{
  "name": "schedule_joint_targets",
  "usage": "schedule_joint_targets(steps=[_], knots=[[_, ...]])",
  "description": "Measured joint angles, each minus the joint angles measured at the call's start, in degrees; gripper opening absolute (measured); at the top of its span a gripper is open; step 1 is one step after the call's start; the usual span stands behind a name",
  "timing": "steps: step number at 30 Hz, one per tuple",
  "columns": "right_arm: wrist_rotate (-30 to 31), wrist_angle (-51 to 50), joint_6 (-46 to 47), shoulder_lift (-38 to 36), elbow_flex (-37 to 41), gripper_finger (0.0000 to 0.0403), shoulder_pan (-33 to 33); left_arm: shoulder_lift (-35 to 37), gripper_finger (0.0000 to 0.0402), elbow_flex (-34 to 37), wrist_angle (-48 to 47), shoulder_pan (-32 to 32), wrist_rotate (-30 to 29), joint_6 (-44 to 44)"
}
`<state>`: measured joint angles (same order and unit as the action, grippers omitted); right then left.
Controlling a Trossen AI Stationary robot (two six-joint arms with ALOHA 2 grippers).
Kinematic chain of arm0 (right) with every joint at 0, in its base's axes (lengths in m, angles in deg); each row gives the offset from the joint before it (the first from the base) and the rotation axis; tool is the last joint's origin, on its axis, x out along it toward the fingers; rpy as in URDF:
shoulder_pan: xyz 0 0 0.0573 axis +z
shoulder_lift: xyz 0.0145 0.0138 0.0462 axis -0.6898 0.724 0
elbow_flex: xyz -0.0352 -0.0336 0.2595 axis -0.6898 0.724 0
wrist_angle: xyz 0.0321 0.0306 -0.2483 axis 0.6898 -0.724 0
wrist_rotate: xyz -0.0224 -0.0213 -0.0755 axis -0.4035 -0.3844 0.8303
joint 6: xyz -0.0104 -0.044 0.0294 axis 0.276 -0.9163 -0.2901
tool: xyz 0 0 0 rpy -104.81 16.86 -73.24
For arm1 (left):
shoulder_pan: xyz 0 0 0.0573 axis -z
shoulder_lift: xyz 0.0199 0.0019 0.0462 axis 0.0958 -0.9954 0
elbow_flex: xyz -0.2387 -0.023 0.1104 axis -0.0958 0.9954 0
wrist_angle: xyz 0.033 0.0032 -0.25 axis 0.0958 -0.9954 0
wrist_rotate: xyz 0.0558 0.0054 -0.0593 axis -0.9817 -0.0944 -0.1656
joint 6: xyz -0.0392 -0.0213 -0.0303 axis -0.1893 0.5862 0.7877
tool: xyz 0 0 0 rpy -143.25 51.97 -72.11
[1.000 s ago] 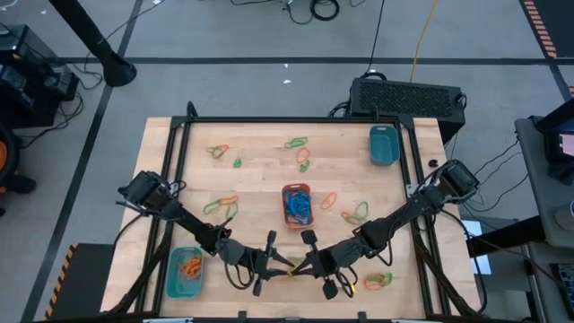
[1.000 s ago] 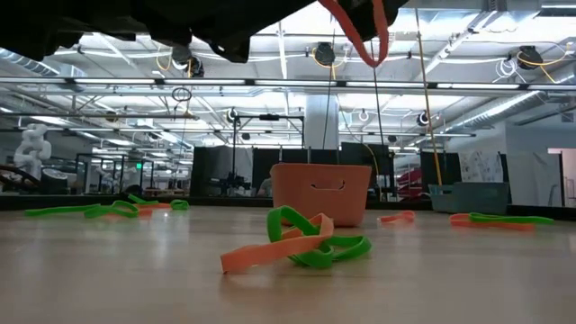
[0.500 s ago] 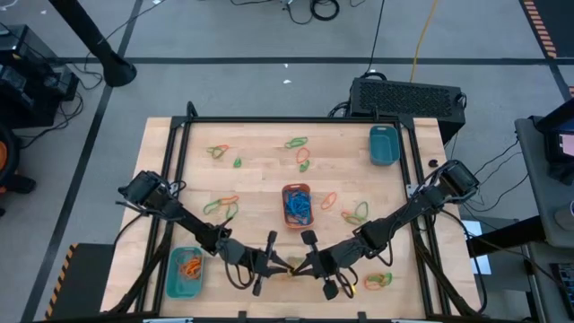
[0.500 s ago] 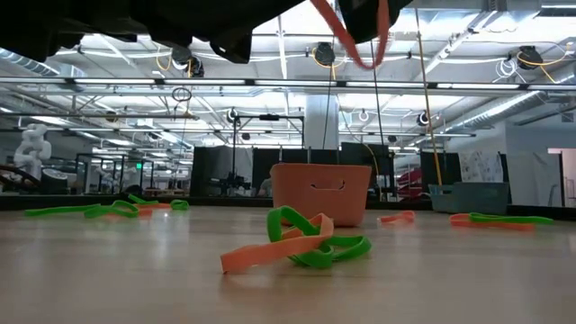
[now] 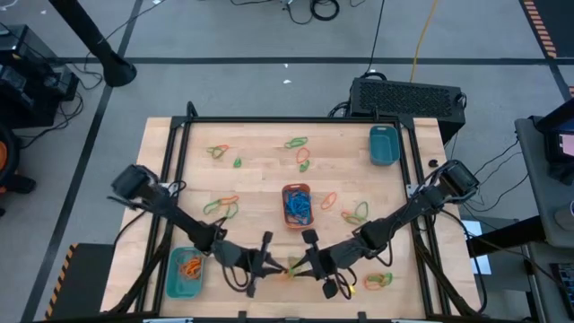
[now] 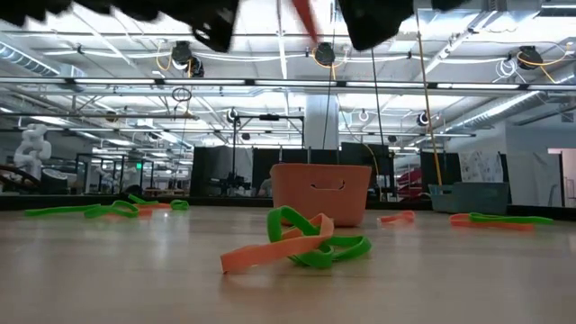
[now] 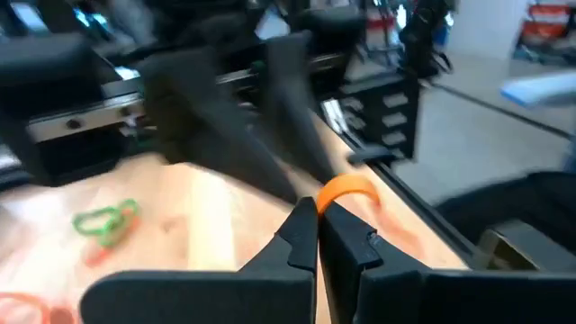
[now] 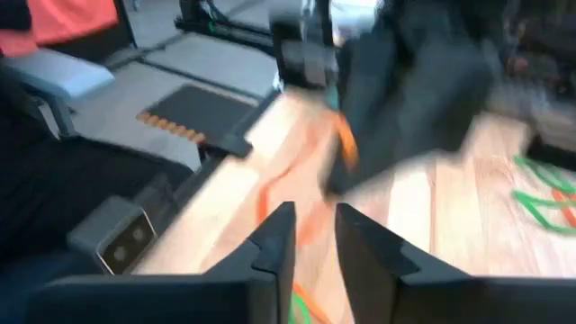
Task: Sort rubber bands into baskets
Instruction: Put the orange rubber band into the green bin
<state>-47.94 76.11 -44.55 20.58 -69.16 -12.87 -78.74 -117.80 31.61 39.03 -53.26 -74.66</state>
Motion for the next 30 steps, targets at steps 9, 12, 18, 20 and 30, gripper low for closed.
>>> schedule_joint_targets(steps=[9,12,18,20,30], knots=[[-4.3,-7.3,11.0,-0.5,0.0,0.0127,0.1,19.2,0.0003,-1.6,-45.5,6.0,0.3,25.0],[-10.7,-12.0,18.8,-2.2,0.0,0.0130,0.1,24.0,0.0003,-1.9,-58.0,8.8,4.1,38.0],[-21.5,-19.6,38.6,-4.6,0.0,0.0130,1.6,27.5,0.0002,-1.9,-74.7,14.5,15.0,63.4],[-23.7,-23.3,43.7,-5.0,0.0,0.0130,3.5,27.5,0.0002,-1.9,-78.8,16.2,16.4,68.2],[-27.5,-39.8,66.0,-5.1,0.0,0.0130,12.7,27.5,0.0002,-1.9,-96.8,19.4,24.3,83.5]])
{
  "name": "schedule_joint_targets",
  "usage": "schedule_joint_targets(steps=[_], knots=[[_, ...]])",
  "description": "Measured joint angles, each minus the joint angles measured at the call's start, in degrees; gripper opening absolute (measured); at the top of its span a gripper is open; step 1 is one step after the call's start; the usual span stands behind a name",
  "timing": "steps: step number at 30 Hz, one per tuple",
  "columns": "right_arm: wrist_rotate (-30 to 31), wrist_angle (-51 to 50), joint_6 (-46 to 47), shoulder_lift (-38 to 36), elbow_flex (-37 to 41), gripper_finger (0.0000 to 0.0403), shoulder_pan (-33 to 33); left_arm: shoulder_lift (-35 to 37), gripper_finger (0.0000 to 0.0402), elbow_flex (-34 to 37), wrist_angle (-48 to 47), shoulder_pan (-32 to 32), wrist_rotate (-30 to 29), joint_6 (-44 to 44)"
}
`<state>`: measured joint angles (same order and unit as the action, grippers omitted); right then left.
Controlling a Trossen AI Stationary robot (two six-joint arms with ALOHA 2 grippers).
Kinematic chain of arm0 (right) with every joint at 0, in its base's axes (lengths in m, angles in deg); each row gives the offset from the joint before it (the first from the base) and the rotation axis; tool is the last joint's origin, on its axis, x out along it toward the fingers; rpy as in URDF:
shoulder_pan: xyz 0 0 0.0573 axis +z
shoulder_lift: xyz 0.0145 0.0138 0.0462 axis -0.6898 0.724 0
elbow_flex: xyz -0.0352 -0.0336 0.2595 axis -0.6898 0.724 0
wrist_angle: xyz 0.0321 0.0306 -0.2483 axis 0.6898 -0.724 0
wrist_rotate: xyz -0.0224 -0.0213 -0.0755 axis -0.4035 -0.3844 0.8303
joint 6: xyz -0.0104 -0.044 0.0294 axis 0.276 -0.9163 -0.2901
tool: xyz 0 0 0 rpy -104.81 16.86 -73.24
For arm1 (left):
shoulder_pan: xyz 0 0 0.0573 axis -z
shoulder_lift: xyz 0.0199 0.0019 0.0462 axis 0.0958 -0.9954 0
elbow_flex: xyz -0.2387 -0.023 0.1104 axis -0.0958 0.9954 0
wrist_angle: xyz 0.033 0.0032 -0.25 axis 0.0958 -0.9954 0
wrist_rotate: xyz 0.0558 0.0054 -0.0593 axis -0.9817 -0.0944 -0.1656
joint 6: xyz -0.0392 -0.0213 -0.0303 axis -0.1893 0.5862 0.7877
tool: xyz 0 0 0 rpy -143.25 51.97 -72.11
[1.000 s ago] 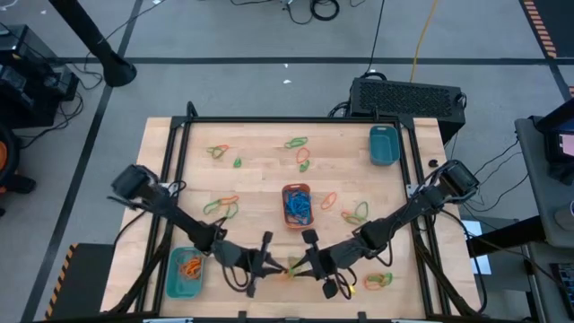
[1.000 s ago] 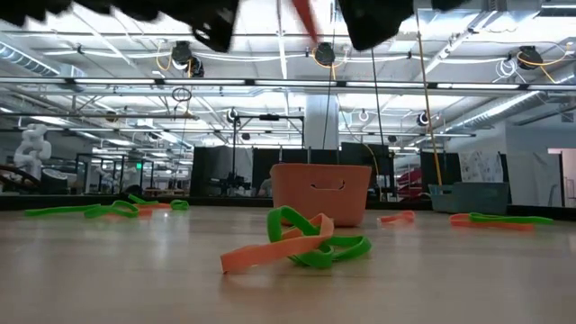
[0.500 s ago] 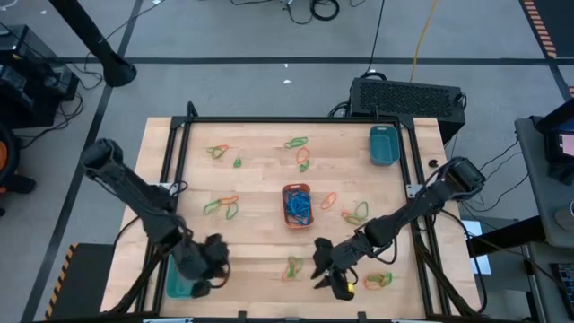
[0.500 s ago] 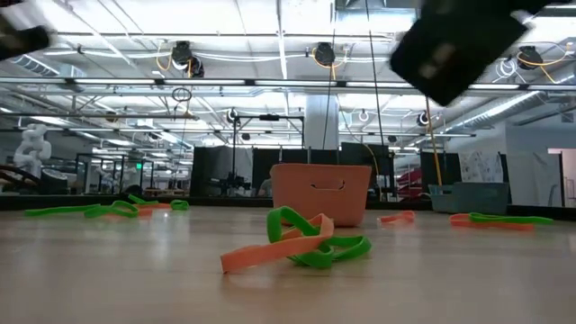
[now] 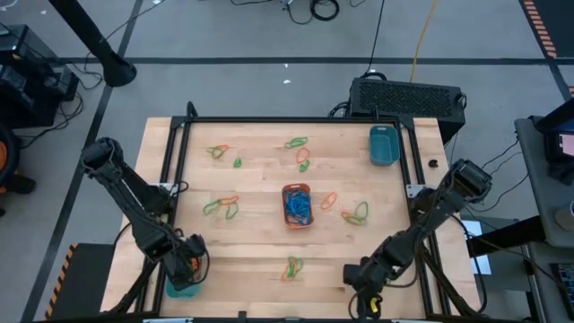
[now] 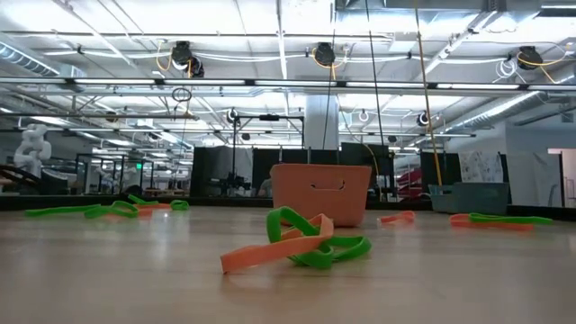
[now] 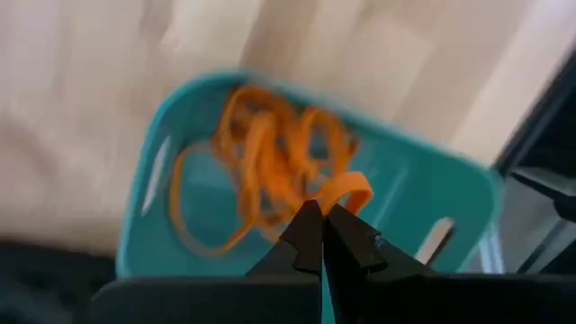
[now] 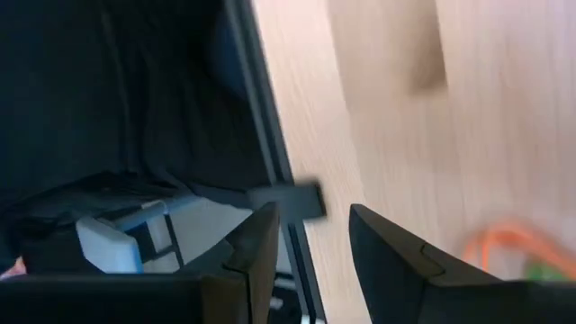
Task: Sort rubber bands into baskets
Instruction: Put the orange rubber band into the green bin
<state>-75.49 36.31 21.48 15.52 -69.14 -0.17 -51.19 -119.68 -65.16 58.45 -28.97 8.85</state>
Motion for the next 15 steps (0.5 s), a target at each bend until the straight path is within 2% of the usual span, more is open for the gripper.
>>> schedule_joint_targets(steps=[3,6,15], knots=[[0.0,-2.4,2.8,0.0,0.0,0.0130,1.5,0.0,0.0002,0.0,-1.8,0.4,2.6,2.8],[0.0,-3.9,3.0,0.0,0.0,0.0130,2.0,0.0,0.0008,0.0,-2.1,0.5,2.5,3.0],[0.2,-5.0,2.5,0.0,0.0,0.0130,2.1,0.0,0.0062,0.0,-3.1,0.5,2.2,2.5]])
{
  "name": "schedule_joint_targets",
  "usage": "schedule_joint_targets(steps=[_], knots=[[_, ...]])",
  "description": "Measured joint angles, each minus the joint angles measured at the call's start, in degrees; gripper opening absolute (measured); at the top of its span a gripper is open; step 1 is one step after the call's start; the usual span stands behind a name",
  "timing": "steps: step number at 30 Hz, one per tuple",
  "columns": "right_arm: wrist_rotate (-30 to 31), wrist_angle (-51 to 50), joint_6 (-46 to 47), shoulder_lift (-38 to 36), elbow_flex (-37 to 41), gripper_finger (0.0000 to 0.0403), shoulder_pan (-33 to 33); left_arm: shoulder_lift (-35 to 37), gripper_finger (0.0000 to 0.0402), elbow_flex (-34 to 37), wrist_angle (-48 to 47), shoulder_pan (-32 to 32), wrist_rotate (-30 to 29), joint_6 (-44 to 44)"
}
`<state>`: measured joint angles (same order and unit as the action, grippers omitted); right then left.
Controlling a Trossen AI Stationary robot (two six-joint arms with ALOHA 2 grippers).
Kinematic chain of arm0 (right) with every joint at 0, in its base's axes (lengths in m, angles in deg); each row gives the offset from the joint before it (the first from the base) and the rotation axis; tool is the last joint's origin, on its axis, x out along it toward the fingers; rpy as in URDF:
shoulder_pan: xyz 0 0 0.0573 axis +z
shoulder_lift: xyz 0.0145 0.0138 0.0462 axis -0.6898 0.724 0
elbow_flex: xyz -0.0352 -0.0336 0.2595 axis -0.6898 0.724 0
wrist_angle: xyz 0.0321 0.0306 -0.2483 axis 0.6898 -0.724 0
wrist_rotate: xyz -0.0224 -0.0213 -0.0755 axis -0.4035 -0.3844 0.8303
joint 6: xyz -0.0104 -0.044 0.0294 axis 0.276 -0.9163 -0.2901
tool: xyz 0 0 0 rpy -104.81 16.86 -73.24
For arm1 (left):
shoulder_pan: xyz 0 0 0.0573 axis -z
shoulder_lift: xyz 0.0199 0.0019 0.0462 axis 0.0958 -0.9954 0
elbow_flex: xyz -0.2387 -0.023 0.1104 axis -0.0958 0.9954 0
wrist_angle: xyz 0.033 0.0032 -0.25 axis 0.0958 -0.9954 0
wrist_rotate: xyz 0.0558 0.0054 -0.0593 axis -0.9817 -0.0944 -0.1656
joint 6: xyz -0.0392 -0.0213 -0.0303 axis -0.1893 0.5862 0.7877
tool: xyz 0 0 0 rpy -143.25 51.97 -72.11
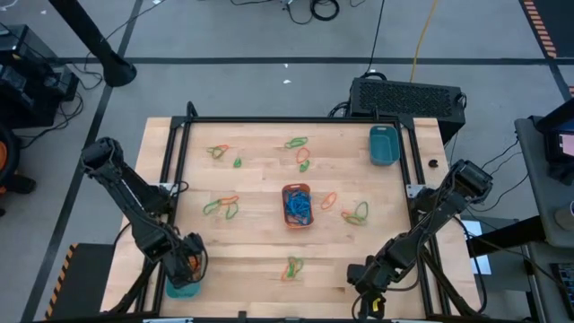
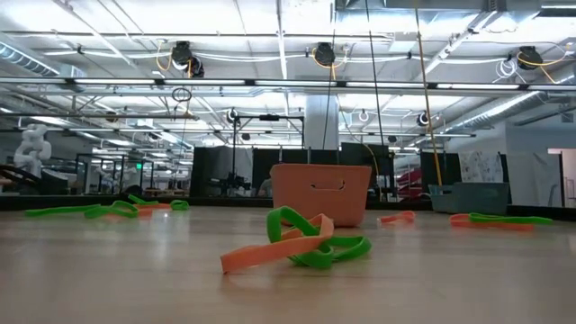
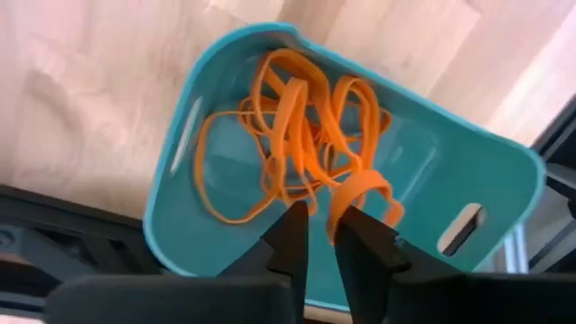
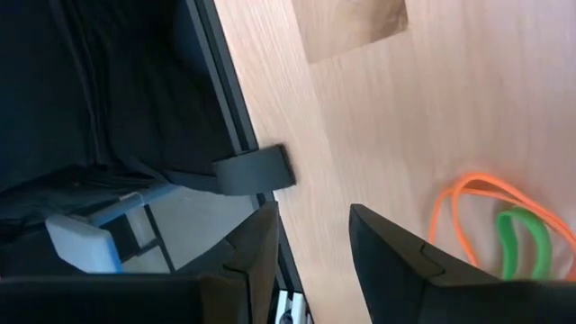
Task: Sort rubber bands into baskets
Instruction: Put the orange rubber band into the green bin
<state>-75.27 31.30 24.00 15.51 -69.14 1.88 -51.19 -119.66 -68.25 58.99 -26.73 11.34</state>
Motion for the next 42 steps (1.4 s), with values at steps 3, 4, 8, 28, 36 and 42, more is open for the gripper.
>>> schedule_joint_targets(steps=[3,4,8,28,36,42], knots=[[0.0,-0.1,-0.1,0.0,0.0,0.0130,0.0,0.0,0.0080,0.0,-1.5,0.0,-0.1,0.0],[0.0,0.0,-0.1,0.0,0.0,0.0130,0.0,0.0,0.0085,0.0,-1.8,0.0,-0.1,0.0],[0.0,-0.1,-0.1,0.0,0.0,0.0130,0.0,0.0,0.0104,0.0,-2.8,0.0,-0.2,0.0],[4.8,-9.1,-2.1,0.0,0.0,0.0130,3.4,0.0,0.0114,0.0,16.1,-0.2,-23.0,-24.0],[6.4,-9.7,-2.6,0.0,0.0,0.0130,4.6,0.0,0.0114,0.0,26.9,-0.2,-31.9,-38.1],[6.5,-8.5,-2.5,2.6,0.0,0.0130,6.2,0.0,0.0114,0.0,27.6,-0.2,-32.7,-39.1]])
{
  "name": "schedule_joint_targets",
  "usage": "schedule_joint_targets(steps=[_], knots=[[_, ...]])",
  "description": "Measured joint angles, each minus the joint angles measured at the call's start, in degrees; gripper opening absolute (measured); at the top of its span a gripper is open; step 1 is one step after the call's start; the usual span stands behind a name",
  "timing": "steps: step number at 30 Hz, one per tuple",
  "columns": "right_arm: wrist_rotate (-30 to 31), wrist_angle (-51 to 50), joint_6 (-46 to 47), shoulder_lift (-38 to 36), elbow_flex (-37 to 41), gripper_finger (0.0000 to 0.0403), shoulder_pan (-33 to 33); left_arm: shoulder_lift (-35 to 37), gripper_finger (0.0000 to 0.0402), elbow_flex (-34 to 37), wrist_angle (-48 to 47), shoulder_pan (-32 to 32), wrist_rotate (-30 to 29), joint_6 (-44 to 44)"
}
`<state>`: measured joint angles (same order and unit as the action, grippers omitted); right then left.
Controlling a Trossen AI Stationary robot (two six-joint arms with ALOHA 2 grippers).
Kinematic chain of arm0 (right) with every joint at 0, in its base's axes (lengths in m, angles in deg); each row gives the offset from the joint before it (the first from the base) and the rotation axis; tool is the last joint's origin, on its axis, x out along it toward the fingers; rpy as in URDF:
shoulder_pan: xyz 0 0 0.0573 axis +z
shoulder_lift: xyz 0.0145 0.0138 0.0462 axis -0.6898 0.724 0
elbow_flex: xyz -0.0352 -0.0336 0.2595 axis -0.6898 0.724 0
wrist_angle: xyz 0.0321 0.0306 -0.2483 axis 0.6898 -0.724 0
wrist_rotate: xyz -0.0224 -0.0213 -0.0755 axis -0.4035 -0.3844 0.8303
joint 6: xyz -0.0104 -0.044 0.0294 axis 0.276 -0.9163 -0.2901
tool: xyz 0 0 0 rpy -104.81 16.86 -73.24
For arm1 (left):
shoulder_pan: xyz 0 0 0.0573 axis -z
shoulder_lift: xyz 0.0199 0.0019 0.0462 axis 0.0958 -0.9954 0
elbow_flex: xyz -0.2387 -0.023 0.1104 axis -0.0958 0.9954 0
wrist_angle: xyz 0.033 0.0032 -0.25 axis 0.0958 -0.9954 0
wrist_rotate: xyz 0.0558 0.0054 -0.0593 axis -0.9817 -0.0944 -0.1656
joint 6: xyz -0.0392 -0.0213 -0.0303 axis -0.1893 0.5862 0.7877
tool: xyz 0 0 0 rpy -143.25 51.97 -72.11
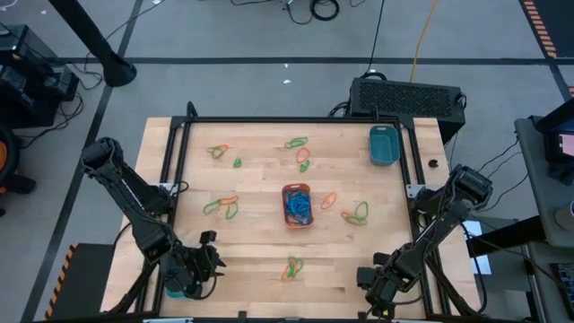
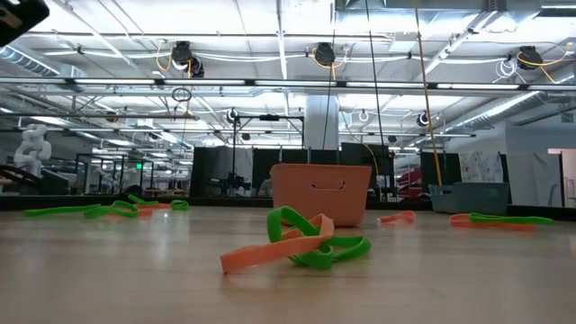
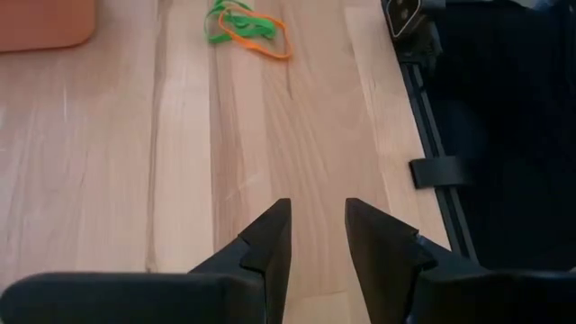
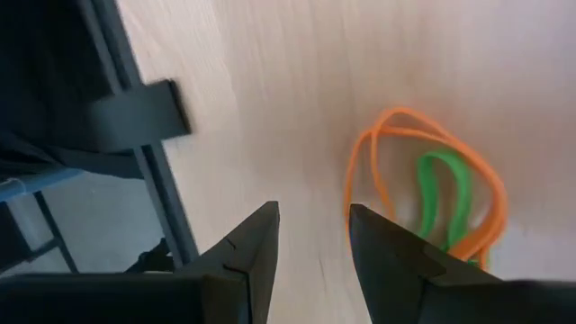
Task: Sort rubber bands into baskets
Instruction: Put the orange rubber band into the green bin
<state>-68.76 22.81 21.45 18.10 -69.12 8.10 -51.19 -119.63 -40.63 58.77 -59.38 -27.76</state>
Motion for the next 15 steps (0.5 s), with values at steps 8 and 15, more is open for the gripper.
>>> schedule_joint_targets(steps=[8,15], knots=[[-0.7,-1.7,-2.5,3.3,-0.3,0.0124,-0.1,0.0,0.0114,0.0,0.0,0.0,-0.5,0.0],[-1.5,-2.5,-5.6,3.1,-0.1,0.0051,-1.4,0.0,0.0114,0.0,0.0,-0.8,-0.6,0.0]])
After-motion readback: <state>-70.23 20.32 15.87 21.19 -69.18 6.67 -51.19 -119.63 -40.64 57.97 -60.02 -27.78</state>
